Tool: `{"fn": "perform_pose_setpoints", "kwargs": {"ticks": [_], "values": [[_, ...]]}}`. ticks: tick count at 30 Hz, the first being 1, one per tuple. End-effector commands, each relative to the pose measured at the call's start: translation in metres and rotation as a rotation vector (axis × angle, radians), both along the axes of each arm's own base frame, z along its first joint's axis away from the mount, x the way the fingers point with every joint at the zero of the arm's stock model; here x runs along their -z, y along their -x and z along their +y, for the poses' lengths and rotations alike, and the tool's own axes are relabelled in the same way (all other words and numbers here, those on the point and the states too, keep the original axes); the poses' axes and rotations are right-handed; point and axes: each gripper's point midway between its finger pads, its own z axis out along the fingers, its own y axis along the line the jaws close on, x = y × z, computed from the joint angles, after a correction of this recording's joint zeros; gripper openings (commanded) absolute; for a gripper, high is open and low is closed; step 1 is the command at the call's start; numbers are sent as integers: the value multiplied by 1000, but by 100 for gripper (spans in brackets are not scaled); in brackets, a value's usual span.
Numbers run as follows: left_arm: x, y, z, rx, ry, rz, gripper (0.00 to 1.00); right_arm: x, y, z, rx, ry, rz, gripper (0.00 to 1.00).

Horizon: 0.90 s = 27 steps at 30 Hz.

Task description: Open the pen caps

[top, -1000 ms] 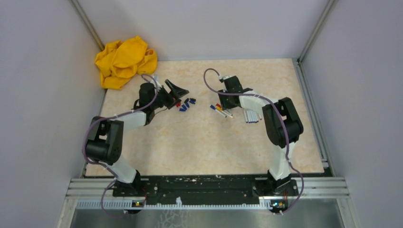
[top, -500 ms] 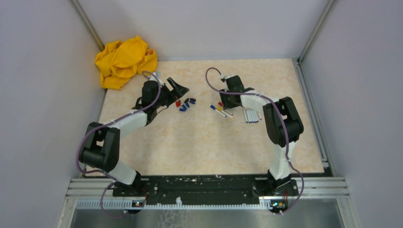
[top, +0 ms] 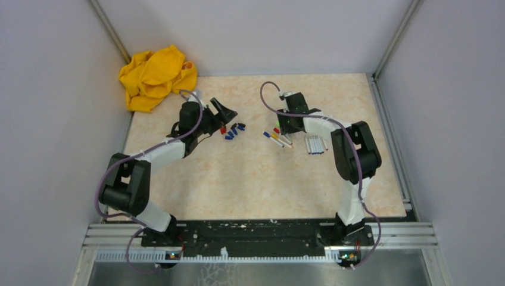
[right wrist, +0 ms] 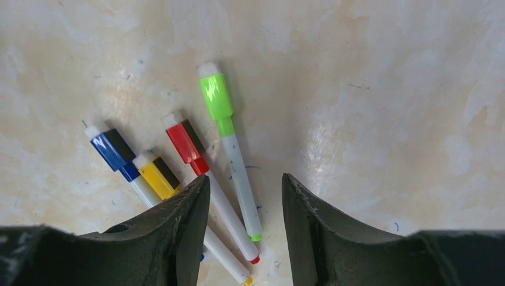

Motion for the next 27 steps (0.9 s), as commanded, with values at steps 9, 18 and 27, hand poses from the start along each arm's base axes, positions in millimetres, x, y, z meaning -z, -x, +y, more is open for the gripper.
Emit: {"fn": "perform_pose_setpoints", "kwargs": {"ticks": [9,18,27], "values": [[-16,-9,-7,-1,-1,-51,94,-21,-30,5,10,-28,-78,46],[-21,-13,-10,-3,7,-58,93,-5,-25,3,3,-6,-34,44],[-15,-18,-14,-33,-69,-20,92,16,-9,-9,14,50,38,34]]}}
